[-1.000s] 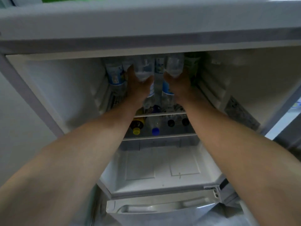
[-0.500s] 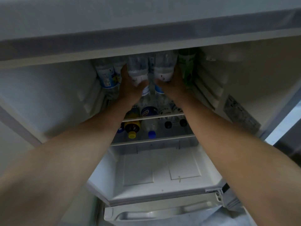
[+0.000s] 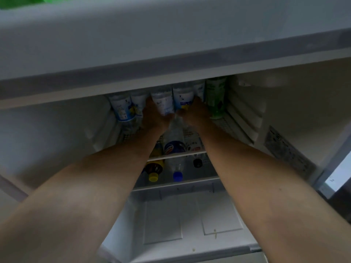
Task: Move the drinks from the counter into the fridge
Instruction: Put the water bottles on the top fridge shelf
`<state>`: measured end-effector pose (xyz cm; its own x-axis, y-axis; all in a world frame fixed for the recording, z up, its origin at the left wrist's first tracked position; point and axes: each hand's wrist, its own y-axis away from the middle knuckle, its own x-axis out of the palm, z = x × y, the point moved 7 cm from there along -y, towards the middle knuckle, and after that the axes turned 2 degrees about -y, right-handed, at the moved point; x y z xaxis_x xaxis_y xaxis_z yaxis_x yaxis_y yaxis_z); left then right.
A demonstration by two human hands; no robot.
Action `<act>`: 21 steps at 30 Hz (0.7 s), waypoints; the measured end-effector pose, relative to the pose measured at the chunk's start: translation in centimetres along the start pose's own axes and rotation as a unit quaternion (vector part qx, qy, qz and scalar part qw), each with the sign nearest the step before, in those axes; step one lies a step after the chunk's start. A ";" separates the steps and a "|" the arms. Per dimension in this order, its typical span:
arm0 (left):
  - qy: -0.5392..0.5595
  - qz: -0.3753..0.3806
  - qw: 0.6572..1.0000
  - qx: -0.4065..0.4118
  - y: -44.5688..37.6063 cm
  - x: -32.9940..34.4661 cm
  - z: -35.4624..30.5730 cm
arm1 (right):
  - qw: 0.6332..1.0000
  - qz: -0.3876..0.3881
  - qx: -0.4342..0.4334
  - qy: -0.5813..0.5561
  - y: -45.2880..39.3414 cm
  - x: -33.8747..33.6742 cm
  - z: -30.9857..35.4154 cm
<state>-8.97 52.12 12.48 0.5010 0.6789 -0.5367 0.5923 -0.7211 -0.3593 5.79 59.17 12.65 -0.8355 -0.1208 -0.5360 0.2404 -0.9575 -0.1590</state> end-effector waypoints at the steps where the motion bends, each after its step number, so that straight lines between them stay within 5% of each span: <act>1: -0.002 -0.011 1.000 0.000 -0.3 0.1 0.1 | 1.000 -0.006 -0.002 -0.010 -0.2 0.2 0.1; 9: -0.021 -0.032 0.999 0.004 -0.3 -0.1 -0.4 | 0.998 -0.027 0.052 0.033 -0.4 0.6 -0.5; 17: -0.164 0.013 0.986 0.010 0.8 -1.0 -0.9 | 1.000 -0.002 -0.003 -0.017 1.9 -0.2 -1.0; 21: -0.129 0.034 0.991 0.004 2.4 -0.2 -0.6 | 0.999 -0.021 -0.035 -0.031 3.6 -0.6 -1.0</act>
<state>-7.26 50.32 12.23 0.3604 0.5716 -0.7372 0.5577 -0.7655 -0.3209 7.64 56.10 11.54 -0.8745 -0.0983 -0.4749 0.2359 -0.9418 -0.2394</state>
